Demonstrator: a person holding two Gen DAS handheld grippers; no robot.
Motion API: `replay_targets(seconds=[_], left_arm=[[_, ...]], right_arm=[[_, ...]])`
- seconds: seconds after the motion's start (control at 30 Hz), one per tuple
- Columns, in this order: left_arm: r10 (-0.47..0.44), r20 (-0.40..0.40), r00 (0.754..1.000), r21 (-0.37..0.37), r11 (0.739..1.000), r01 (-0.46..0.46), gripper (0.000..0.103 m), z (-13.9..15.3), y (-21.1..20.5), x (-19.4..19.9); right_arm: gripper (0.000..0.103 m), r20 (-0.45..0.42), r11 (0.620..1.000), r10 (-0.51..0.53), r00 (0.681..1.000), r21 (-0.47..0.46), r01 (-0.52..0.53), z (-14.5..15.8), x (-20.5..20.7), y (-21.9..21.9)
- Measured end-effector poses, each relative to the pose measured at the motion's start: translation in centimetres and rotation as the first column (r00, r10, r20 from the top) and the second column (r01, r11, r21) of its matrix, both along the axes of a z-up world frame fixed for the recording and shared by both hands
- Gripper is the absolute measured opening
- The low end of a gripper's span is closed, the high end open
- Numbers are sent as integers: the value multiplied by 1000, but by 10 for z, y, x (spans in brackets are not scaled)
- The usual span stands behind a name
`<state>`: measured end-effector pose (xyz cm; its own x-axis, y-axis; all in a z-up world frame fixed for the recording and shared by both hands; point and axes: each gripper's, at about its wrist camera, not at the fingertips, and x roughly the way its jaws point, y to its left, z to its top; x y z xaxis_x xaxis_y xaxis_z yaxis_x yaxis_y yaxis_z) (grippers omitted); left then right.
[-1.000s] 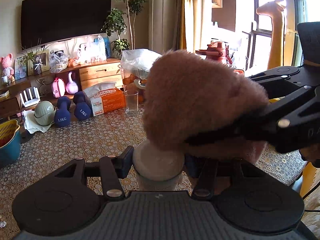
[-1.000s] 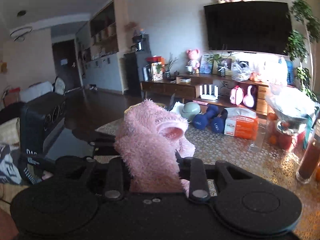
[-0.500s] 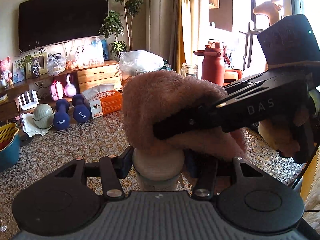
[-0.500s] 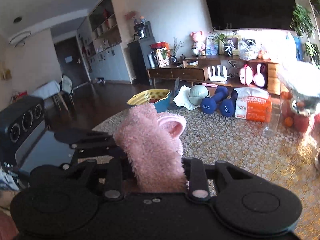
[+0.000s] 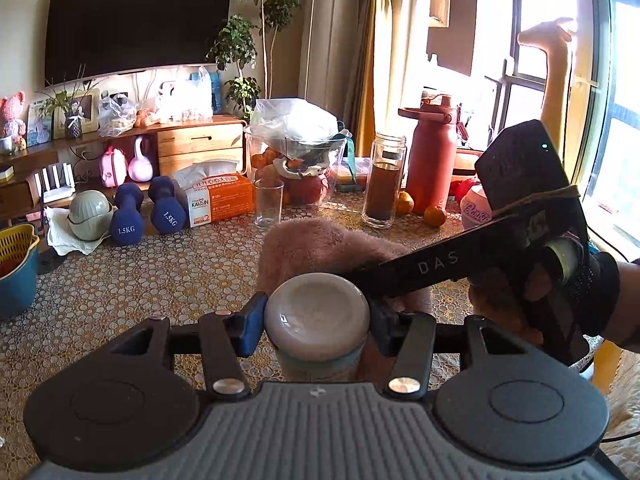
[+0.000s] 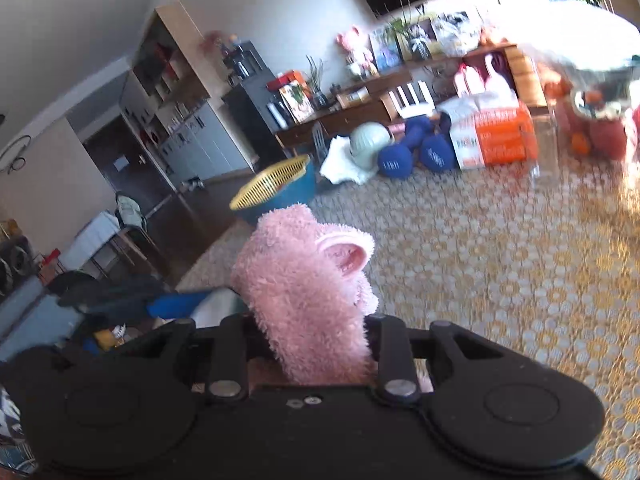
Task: Clean container
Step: 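Rub the towel along the bottle with the right gripper, then wipe the bottle again with the towel in the right gripper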
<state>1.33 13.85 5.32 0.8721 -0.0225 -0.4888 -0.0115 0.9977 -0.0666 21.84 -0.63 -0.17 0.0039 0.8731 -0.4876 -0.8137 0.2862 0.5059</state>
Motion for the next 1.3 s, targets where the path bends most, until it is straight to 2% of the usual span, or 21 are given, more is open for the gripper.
replay_targets(seconds=[0.1, 0.2, 0.33, 0.43, 0.53, 0.7, 0.8, 0.87, 0.97, 1.07, 1.13, 1.3], left_arm=[[3, 1, 1000, -20, 1000, -3, 52, -1, 5, -5], [9, 3, 1000, -39, 999, -9, 52, -3, 9, -11], [16, 4, 1000, -56, 998, -16, 52, -5, 13, -18], [14, 4, 1000, -55, 998, -14, 52, -6, 13, -25], [26, 4, 1000, -71, 997, -26, 52, -9, 14, -34], [56, 6, 998, -109, 993, -55, 52, -18, 19, -51], [66, 4, 998, -127, 990, -65, 52, -22, 21, -57], [70, 2, 998, -134, 989, -69, 52, -23, 22, -59], [68, 1, 998, -129, 989, -67, 52, -24, 21, -61], [65, 3, 998, -124, 990, -64, 52, -24, 20, -60], [64, 4, 998, -119, 991, -63, 52, -24, 19, -59], [51, 7, 999, -89, 995, -50, 52, -22, 14, -58]], right_arm=[[27, -99, 1000, -22, 995, 16, 23, -18, 7, -3], [28, -163, 999, -41, 986, 4, 43, -33, 9, -6], [28, -179, 998, -68, 982, -29, 64, -45, 7, -10], [28, -120, 995, -74, 990, -75, 65, -45, 1, -10], [27, 9, 987, -53, 999, -155, 53, -38, -10, -6], [27, 219, 967, 15, 976, -252, 41, -20, -35, 1], [27, 275, 970, 23, 961, -238, 45, -5, -44, 1], [27, 276, 980, 32, 961, -198, 24, 9, -49, 1], [27, 278, 992, 90, 956, -106, -63, 37, -64, 2], [27, 312, 982, 190, 931, -43, -186, 67, -86, 7], [27, 335, 966, 254, 907, -35, -258, 79, -99, 12], [28, 411, 914, 405, 817, -162, -372, 81, -132, 34]])
